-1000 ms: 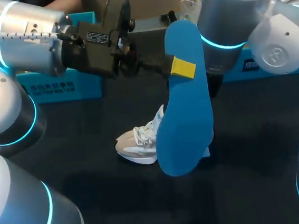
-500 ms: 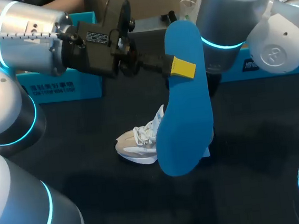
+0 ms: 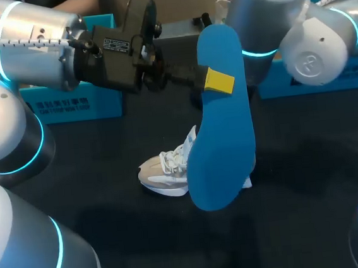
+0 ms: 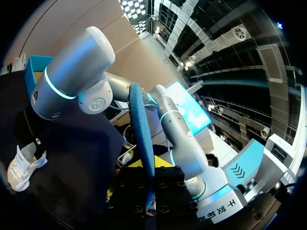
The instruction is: Take the shoe out of the shoebox, open the shoe tongue, remove and reinsert the insole, then place the shoe into the shoebox
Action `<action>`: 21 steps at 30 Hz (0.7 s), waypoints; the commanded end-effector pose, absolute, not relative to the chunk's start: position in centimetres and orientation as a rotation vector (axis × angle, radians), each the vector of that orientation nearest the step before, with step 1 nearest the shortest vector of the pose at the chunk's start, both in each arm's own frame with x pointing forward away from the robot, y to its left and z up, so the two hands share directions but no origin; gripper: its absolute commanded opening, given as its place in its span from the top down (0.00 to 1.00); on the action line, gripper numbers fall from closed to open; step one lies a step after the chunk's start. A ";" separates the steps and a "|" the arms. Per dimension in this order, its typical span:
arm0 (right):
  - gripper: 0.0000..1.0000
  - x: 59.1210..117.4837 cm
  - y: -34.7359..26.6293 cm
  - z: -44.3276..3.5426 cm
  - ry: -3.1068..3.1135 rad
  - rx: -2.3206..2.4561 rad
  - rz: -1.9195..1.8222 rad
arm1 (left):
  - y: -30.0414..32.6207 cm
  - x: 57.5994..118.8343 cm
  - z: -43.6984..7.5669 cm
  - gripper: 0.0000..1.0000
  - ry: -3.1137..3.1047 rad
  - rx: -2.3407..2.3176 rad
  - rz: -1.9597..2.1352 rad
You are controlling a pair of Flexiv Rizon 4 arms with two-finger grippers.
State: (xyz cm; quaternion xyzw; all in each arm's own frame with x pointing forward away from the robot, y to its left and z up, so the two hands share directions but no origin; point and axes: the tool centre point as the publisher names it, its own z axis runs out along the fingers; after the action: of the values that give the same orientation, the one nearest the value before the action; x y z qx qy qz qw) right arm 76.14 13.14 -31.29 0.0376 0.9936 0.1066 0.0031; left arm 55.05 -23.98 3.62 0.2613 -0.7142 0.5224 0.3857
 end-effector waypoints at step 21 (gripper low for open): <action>0.58 77.9 15.7 -38.8 3.169 -0.002 0.349 | -24.3 55.2 3.7 1.00 -1.822 0.664 1.325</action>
State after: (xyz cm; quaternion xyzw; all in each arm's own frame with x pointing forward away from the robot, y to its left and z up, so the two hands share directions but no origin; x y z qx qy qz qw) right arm 77.80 15.33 -37.96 -0.0008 0.9939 0.1079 -0.0225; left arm 55.05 -23.98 3.62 0.2613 -0.7142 0.5224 0.3857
